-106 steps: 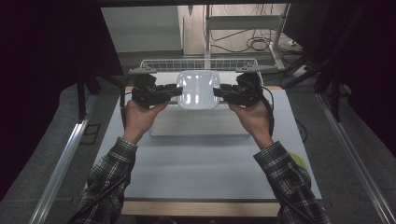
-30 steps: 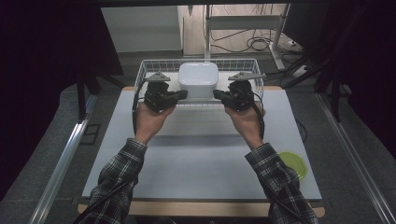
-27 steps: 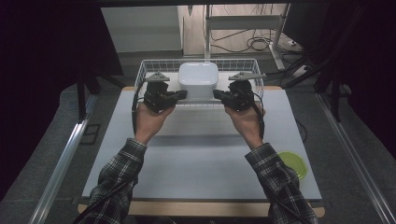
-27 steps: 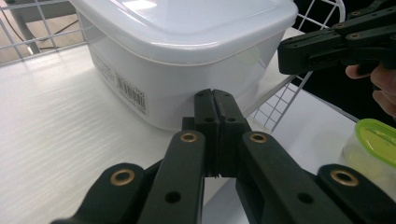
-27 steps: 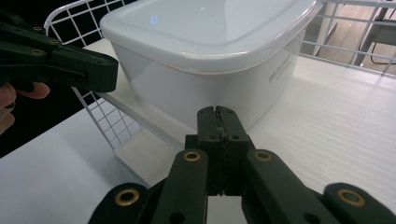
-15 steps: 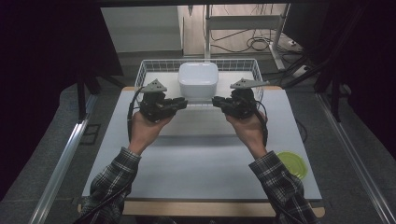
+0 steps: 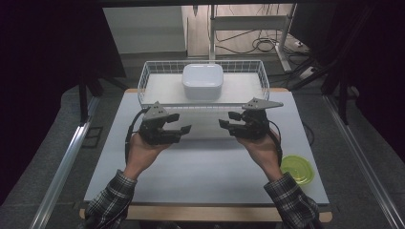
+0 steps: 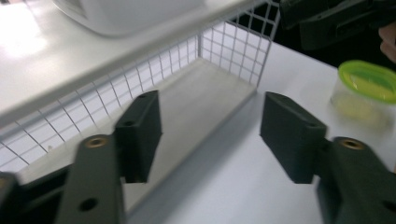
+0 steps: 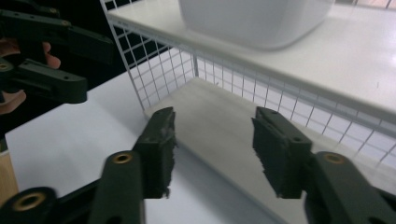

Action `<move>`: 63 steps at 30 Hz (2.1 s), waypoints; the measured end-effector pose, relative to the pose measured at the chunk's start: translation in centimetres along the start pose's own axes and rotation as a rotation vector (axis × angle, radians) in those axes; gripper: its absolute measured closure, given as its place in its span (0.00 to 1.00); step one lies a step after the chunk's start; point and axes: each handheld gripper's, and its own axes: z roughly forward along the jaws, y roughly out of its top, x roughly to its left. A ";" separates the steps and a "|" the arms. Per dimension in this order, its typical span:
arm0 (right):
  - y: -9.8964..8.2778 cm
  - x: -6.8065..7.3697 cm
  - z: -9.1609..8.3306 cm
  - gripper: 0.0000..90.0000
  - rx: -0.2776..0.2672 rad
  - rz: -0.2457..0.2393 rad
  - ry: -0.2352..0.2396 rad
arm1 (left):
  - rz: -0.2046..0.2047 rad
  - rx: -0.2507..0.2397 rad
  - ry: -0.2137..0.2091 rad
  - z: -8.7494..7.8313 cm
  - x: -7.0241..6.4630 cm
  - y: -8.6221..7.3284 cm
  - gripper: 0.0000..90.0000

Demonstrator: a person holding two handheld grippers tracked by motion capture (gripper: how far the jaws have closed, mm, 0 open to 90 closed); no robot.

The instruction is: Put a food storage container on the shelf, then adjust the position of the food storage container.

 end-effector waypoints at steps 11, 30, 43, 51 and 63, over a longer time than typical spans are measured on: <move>-3.3 0.0 -1.4 0.24 0.023 -0.029 -0.027 | -0.010 0.061 0.010 -0.9 -1.4 -3.9 0.10; -10.0 1.3 -2.2 0.02 0.095 0.005 0.034 | -0.055 0.059 -0.035 -0.7 -2.1 -11.6 0.00; -11.4 2.1 -1.4 0.03 0.145 -0.014 0.012 | -0.011 0.064 -0.006 -1.1 -2.8 -12.9 0.00; -11.2 1.6 -2.5 0.14 0.175 0.016 -0.014 | -0.035 0.043 0.013 -1.6 -2.4 -13.1 0.01; -12.2 -2.2 -8.7 0.85 0.202 0.084 -0.187 | -0.053 0.037 0.022 -1.9 -2.2 -13.7 0.01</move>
